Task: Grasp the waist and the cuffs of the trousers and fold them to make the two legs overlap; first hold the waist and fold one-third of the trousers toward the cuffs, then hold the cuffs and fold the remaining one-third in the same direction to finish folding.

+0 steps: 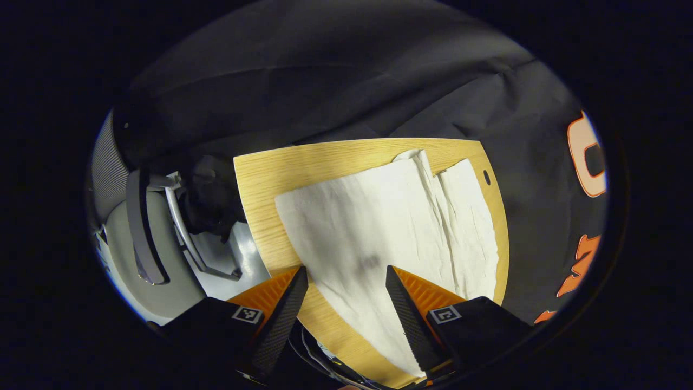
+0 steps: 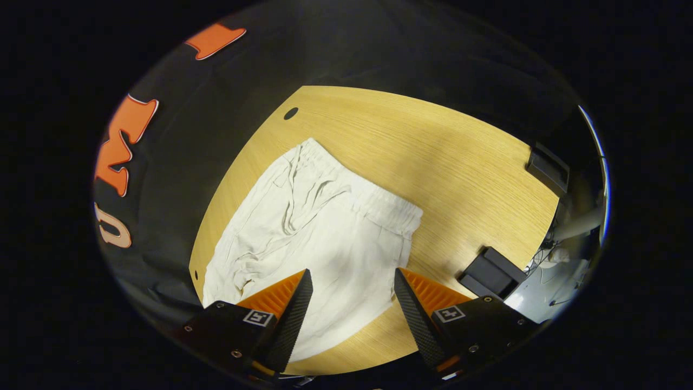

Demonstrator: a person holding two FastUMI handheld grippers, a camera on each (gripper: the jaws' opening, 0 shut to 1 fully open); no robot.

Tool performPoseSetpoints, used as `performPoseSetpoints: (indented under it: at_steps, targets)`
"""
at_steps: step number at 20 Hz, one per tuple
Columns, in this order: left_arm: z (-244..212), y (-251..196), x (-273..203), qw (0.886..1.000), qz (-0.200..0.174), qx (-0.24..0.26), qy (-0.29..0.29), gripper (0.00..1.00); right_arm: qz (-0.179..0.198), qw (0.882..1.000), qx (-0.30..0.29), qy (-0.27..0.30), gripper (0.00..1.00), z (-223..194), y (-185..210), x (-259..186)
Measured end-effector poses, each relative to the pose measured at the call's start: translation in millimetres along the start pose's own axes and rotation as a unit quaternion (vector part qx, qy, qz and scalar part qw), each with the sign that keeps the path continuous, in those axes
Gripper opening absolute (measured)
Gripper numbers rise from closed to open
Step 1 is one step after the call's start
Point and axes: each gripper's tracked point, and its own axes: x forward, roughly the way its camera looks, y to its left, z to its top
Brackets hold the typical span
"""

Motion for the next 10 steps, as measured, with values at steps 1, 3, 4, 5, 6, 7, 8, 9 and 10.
performPoseSetpoints:
  at_steps: [1, 3, 4, 5, 6, 7, 8, 9, 10]
  targets:
    - [5.3, -4.8, 4.0, 1.0, -0.009, -0.003, -0.006, 0.94, -0.003, 1.0, 0.003, 0.001, 0.92, -0.5, -2.1, 1.5]
    - [14.7, -20.5, 18.4, 0.999, -0.04, -0.006, -0.016, 0.8, -0.005, 1.0, 0.007, 0.006, 0.92, -2.1, -3.3, 5.9]
    - [16.3, -28.1, 24.0, 0.999, -0.046, -0.002, -0.016, 0.75, -0.005, 1.0, 0.007, 0.008, 0.92, -3.1, -2.5, 6.8]
    - [19.1, -34.0, 30.3, 0.999, -0.049, 0.007, -0.016, 0.66, -0.006, 1.0, 0.005, 0.008, 0.92, -2.6, -3.3, 8.0]
    - [20.8, -32.1, 34.4, 0.999, -0.041, 0.019, -0.014, 0.59, -0.007, 1.0, 0.004, 0.008, 0.92, -1.9, -3.5, 9.2]
    - [21.8, -32.5, 37.8, 0.999, -0.038, 0.031, -0.014, 0.44, -0.007, 1.0, 0.005, 0.009, 0.92, -1.9, -3.9, 9.8]
    - [19.6, -33.5, 40.0, 0.999, -0.037, 0.037, -0.012, 0.28, -0.006, 1.0, 0.009, 0.01, 0.92, -2.2, -4.3, 10.4]
    - [22.4, -33.9, 38.4, 0.998, -0.035, 0.042, -0.016, 0.13, -0.005, 1.0, 0.012, 0.012, 0.92, -2.7, -5.6, 11.0]
    - [21.2, -32.2, 36.2, 0.998, -0.035, 0.048, -0.016, 0.13, -0.005, 1.0, 0.014, 0.012, 0.92, -2.5, -7.5, 11.2]
